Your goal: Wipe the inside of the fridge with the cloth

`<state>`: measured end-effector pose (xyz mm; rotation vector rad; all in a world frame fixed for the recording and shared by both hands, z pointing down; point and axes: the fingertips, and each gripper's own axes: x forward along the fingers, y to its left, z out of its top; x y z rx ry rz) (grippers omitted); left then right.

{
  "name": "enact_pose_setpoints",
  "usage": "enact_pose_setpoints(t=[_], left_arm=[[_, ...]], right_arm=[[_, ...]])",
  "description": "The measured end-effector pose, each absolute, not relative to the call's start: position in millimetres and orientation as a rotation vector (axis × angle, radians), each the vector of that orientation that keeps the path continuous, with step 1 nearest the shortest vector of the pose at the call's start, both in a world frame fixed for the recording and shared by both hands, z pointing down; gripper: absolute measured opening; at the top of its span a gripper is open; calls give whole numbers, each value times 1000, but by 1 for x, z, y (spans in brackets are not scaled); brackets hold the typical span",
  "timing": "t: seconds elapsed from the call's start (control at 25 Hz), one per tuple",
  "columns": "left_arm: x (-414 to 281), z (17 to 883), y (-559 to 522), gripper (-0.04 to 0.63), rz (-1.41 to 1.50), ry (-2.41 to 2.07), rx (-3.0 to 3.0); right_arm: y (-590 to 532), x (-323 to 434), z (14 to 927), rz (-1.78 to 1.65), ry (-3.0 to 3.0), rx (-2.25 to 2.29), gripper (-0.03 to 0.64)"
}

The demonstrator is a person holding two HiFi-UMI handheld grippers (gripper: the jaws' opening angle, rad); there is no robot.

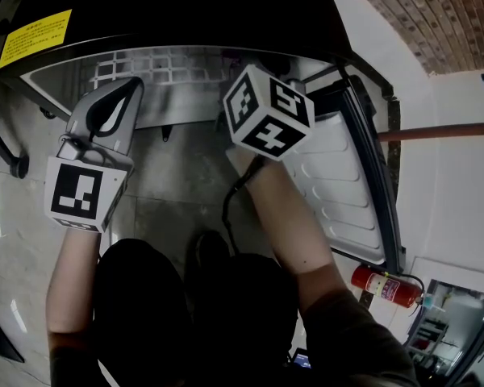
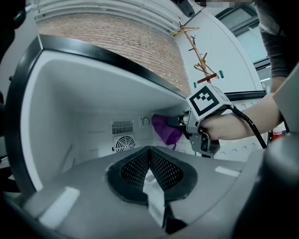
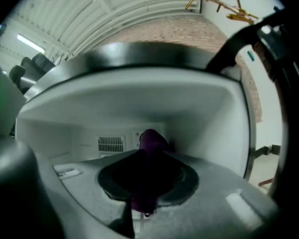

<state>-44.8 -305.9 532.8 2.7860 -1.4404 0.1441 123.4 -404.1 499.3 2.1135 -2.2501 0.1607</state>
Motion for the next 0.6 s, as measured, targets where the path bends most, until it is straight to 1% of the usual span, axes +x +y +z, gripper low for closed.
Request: enact_pose_setpoints(t=[0.24, 0.6], left_arm=[[-42, 537, -307, 18, 145, -1430, 2779], [-35, 559, -297, 18, 202, -1404, 2797]], right_arm=[[-398, 140, 486, 123, -2217, 2254, 55], [-391, 146, 522, 252, -2095, 2233, 55]])
